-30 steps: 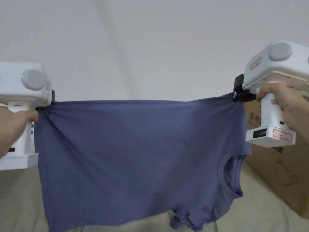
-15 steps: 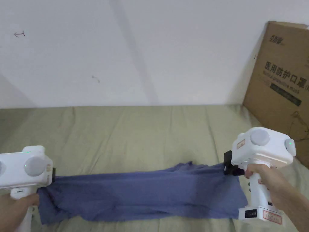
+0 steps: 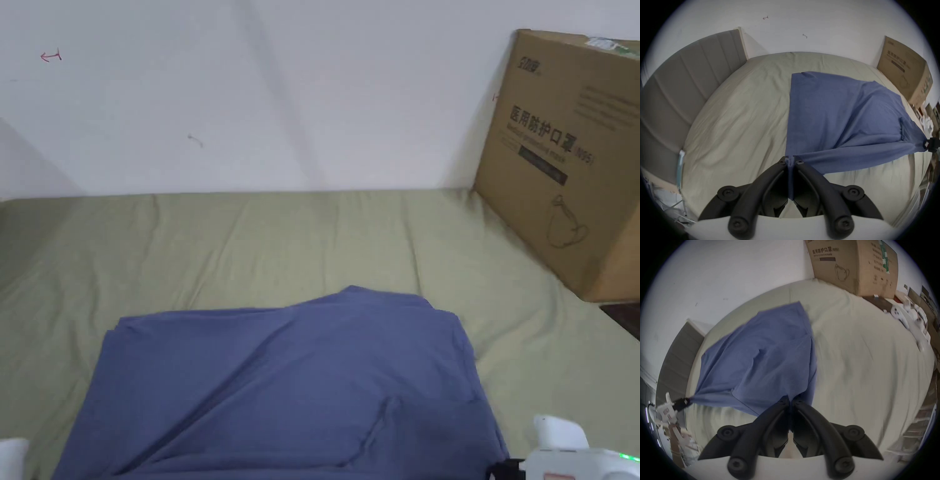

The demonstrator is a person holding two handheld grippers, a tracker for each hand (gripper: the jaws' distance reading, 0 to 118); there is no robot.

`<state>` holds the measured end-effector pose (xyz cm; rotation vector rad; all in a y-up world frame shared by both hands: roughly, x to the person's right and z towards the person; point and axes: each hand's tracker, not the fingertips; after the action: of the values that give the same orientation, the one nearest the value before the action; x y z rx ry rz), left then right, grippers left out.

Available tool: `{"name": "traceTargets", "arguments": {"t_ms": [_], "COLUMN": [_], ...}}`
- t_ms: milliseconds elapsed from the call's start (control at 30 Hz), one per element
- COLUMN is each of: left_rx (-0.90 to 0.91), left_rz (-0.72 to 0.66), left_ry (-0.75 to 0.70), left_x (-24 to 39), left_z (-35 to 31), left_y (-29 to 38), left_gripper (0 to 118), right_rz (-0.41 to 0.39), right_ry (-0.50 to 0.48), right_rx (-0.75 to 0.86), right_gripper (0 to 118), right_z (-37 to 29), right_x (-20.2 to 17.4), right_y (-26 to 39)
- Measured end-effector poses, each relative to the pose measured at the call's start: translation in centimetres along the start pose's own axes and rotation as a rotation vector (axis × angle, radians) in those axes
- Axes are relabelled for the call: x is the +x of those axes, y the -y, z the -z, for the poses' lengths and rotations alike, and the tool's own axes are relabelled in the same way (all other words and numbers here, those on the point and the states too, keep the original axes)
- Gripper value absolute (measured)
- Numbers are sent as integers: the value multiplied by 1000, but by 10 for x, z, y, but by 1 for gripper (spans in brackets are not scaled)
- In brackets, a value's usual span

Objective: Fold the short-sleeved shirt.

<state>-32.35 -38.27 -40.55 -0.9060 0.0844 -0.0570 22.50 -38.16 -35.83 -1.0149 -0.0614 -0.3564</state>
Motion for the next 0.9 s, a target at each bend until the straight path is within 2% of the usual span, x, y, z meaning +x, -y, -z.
{"name": "traceTargets", "arguments": {"t_ms": [67, 233, 367, 433, 467, 500, 533, 567, 600, 633, 733, 800, 833, 867, 900], "left_rx": [-4, -35, -48, -36, -28, -25, -32, -43, -37, -16, 22, 35, 53, 56, 47], "left_rz": [-31, -59, -47, -27, -27, -38, -54, -71, -79, -98, -112, -120, -131, -134, -134], "left_ry": [39, 54, 60, 87, 79, 69, 57, 49, 57, 72, 113, 136, 159, 169, 164], "left_x": [-10, -17, -12, -9, -10, -11, -9, -10, -11, -13, -12, -13, -12, -12, -11], "left_z": [-28, -72, -95, -99, -98, -97, -101, -104, -108, -114, -138, -152, -159, -163, -165], "left_y": [30, 95, 132, 143, 145, 145, 144, 143, 145, 147, 153, 162, 169, 176, 182], "left_gripper": [3, 3, 3, 3, 12, 30, 52, 84, 98, 103, 101, 89, 89, 54, 26], "right_rz": [-44, 104, 26, 25, 8, 3, -13, -39, -76, -108, -152, -157, -168, -164, -158], "right_ry": [57, 13, 58, 63, 49, 55, 72, 108, 126, 132, 92, 65, 35, 30, 26], "right_rx": [18, 9, 12, 30, 53, 50, 50, 60, 74, 85, 103, 119, 132, 119, 107], "right_gripper": [3, 3, 3, 3, 4, 12, 28, 57, 74, 77, 73, 61, 61, 24, 0], "right_z": [-20, -53, -69, -74, -74, -73, -73, -74, -75, -77, -92, -102, -106, -110, -108], "right_x": [7, 36, 40, 41, 39, 38, 33, 29, 26, 22, 8, -2, -7, -15, -19], "right_y": [41, 99, 120, 123, 124, 124, 124, 126, 128, 130, 139, 147, 152, 158, 163]}}
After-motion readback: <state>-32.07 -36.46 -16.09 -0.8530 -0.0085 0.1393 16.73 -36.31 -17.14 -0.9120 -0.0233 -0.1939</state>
